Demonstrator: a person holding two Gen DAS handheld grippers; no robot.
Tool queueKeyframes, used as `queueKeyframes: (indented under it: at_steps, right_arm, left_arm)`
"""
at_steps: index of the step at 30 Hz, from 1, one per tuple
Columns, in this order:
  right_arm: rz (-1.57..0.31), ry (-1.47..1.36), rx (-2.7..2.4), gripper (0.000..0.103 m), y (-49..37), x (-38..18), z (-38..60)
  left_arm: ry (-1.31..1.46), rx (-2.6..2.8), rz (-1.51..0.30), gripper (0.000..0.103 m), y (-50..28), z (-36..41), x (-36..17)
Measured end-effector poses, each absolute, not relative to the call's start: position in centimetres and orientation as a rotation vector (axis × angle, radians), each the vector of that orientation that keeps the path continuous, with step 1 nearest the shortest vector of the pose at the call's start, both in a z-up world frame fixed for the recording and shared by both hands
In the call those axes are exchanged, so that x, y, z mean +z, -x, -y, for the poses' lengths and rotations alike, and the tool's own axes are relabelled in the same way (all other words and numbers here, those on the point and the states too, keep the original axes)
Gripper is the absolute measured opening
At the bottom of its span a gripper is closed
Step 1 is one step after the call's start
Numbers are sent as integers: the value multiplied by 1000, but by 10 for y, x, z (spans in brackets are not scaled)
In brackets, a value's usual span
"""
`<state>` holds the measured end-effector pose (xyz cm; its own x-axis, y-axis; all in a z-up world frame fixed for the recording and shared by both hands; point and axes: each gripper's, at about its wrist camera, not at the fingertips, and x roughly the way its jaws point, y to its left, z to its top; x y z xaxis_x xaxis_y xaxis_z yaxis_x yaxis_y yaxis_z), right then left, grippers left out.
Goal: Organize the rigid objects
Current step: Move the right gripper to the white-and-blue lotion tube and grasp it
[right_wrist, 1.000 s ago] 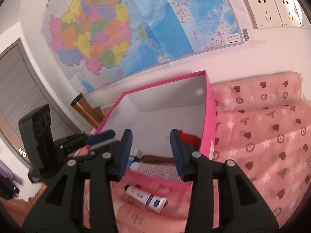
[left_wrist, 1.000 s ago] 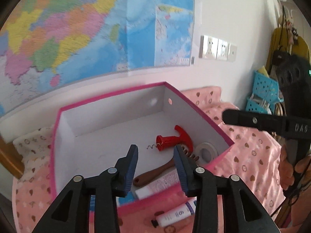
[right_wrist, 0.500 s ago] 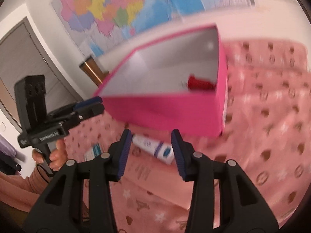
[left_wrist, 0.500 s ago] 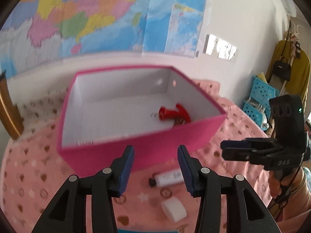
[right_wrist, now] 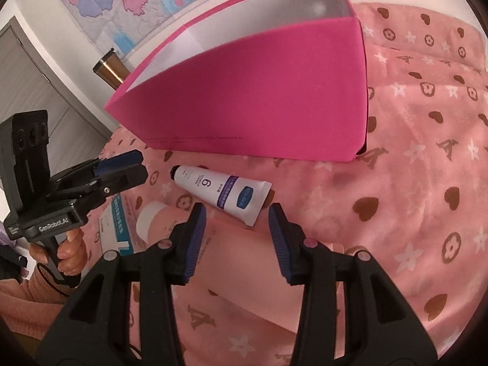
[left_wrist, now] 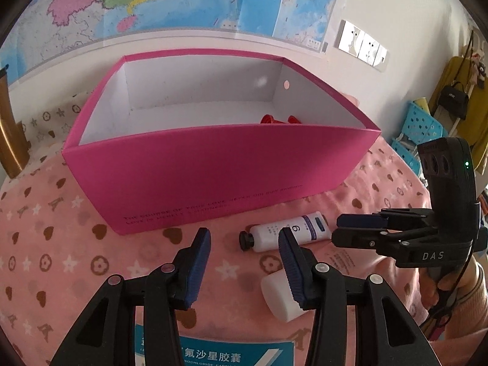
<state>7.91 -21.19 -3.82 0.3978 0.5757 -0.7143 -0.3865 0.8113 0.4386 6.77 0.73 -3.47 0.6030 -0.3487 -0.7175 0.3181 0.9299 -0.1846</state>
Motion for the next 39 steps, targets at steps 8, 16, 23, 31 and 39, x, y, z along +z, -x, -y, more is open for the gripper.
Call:
queueKeyframes:
  at_steps: [8,16,23,31,39]
  right_arm:
    - [-1008,-216,592,45,-88,-43,205]
    - [-1006,-217,604,46,-90,-44,202]
    - [-1002,-231,614,46,-90,-47,201]
    - [-999,-252,620,46,-91,-47,203]
    - [-993,-265,630,54,-90,-44,201]
  left_arm:
    - [23,-410,-880,46,-73,1,-46]
    - [26,-435,-901,45,-75,7,-50]
    - [24,-455,-911,40,-79,14,-53]
    - [35,-456,-924,40,-80,15,-53]
    - [23,-447,-924,40,-80,17,-53]
